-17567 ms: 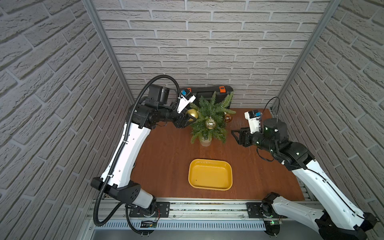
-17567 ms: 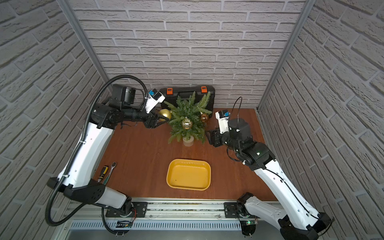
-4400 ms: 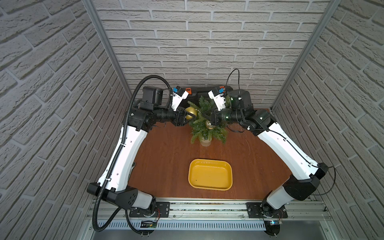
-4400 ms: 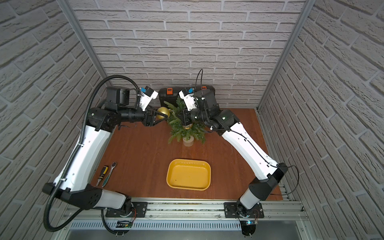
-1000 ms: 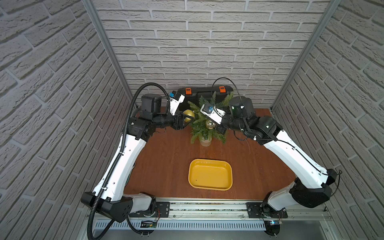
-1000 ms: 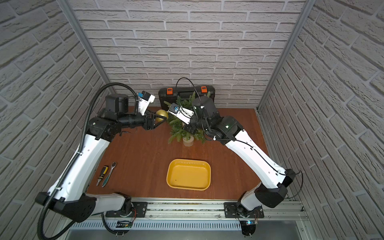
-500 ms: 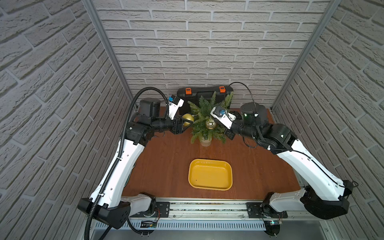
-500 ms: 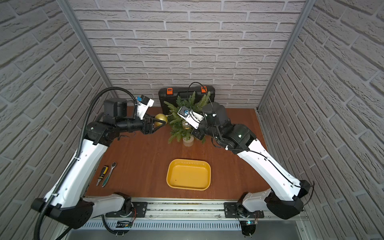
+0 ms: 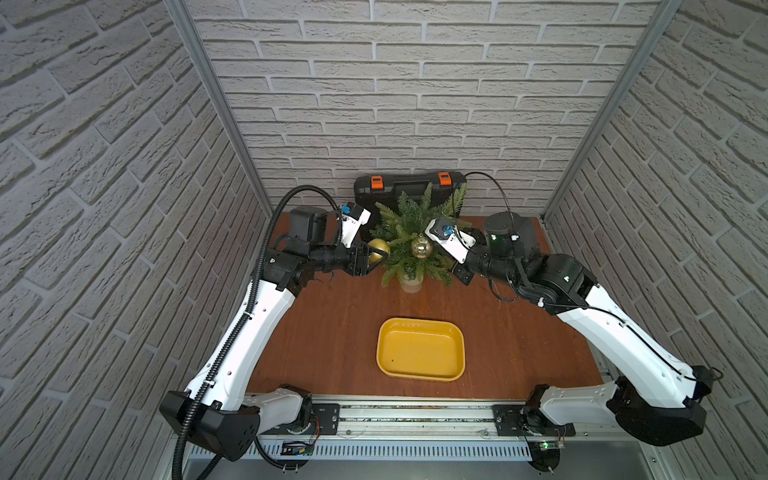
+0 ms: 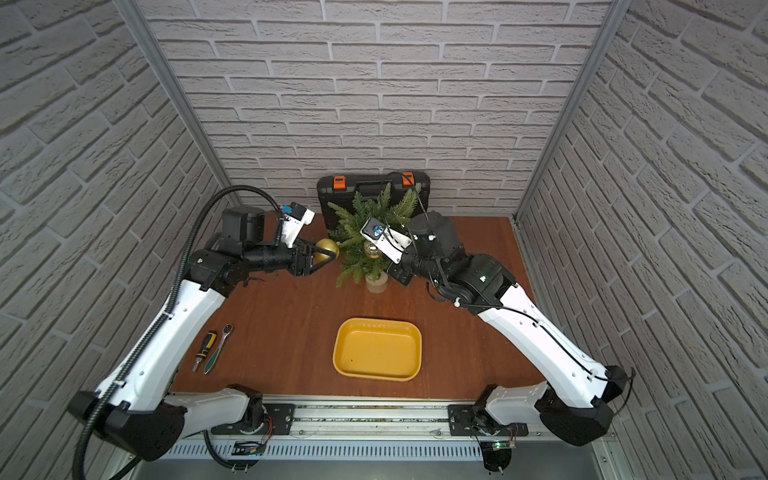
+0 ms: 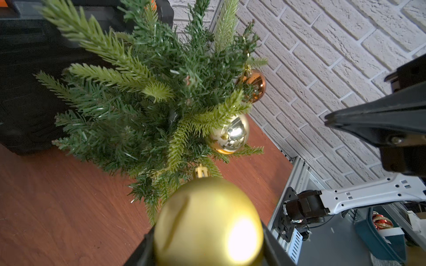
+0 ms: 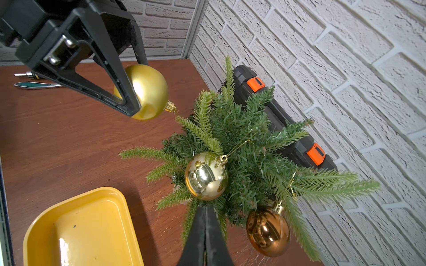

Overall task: Decorate the small christmas tree with ornaments
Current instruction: Hang an ornament on the christmas tree.

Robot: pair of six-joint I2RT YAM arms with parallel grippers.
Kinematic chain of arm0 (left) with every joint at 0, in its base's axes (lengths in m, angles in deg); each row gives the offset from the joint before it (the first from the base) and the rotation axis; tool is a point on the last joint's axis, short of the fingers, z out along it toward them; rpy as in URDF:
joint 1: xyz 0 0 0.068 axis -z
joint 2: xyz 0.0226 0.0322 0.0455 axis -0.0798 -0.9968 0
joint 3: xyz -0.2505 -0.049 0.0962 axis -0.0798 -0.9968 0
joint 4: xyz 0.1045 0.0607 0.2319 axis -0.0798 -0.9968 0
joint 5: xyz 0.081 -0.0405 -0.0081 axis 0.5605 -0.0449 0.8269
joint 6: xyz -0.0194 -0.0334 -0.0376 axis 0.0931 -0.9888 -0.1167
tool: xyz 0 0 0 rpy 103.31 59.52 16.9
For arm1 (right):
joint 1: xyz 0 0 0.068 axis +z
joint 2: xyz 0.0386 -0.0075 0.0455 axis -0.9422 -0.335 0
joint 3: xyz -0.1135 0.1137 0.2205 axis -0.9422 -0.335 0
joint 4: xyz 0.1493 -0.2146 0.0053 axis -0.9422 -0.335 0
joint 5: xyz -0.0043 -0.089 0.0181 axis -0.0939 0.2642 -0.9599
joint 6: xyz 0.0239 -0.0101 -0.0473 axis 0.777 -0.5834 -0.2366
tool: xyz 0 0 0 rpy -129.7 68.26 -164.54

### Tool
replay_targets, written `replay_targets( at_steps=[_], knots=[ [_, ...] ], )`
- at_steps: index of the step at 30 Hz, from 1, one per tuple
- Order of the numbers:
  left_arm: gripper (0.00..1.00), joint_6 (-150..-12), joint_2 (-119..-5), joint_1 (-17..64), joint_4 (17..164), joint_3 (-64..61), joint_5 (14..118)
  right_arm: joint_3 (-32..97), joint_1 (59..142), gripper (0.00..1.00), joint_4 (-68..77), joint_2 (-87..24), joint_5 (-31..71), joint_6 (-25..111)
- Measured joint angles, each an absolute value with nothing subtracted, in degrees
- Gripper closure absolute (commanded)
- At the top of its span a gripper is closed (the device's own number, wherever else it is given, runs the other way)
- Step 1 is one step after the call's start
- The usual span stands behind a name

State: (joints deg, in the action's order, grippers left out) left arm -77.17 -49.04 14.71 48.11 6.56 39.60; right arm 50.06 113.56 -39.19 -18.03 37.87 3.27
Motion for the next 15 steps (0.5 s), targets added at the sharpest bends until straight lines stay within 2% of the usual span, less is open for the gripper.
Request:
replay_targets(
  at_steps=[15],
  knots=[
    [0.71, -75.05, -53.28, 16.77, 45.08, 12.14, 39.87, 49.14, 113.56, 0.94, -38.86, -17.35, 37.87, 3.37]
  ],
)
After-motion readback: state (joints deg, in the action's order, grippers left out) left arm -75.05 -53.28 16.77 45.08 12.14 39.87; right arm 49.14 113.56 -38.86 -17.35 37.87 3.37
